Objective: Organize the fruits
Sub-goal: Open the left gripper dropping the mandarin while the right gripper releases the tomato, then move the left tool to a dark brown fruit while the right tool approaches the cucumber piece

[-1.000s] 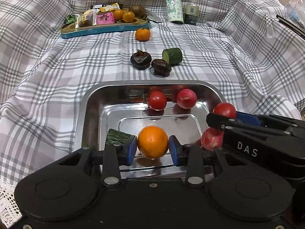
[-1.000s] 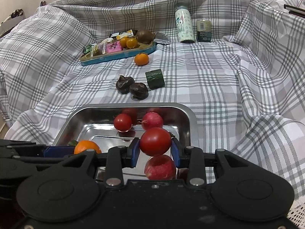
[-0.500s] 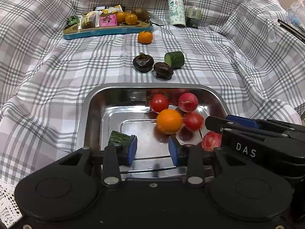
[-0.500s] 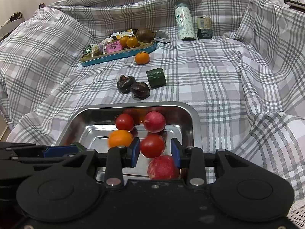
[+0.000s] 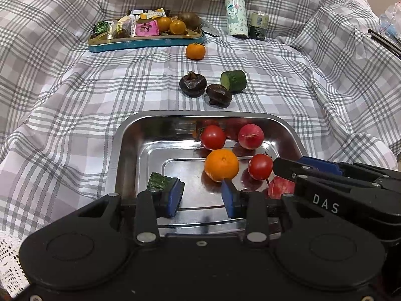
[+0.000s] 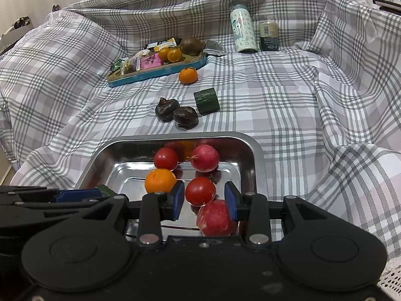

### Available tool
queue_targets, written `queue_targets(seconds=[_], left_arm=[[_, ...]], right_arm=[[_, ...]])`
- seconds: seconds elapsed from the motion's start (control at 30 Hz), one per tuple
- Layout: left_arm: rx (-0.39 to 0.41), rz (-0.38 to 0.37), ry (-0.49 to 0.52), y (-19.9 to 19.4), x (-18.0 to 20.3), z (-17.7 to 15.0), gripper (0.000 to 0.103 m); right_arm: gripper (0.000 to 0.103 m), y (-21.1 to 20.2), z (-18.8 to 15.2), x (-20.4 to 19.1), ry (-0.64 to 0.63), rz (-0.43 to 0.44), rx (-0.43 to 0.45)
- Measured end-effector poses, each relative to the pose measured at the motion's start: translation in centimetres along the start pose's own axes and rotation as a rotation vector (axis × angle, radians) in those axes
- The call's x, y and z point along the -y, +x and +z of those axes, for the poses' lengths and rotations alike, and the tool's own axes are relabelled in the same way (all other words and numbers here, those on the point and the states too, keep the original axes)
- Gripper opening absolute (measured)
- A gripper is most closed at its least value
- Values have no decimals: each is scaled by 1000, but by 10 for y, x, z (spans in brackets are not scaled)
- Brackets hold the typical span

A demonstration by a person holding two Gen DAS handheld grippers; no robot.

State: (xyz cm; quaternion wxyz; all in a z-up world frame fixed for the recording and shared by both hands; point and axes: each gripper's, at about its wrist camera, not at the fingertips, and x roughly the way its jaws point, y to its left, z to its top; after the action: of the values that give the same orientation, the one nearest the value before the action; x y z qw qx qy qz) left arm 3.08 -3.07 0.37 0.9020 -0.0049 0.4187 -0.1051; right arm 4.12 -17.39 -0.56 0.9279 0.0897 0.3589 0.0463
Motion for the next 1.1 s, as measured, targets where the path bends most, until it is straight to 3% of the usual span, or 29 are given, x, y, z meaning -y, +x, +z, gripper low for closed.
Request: queue_targets(seconds=[0.47, 1.1], left_arm=[[38, 17, 2, -2, -2, 16, 45], [159, 80, 18, 22, -17, 93, 45]], right_arm=[[38, 4, 11, 1, -14, -3, 23], [38, 39, 82, 5, -76, -25, 144]])
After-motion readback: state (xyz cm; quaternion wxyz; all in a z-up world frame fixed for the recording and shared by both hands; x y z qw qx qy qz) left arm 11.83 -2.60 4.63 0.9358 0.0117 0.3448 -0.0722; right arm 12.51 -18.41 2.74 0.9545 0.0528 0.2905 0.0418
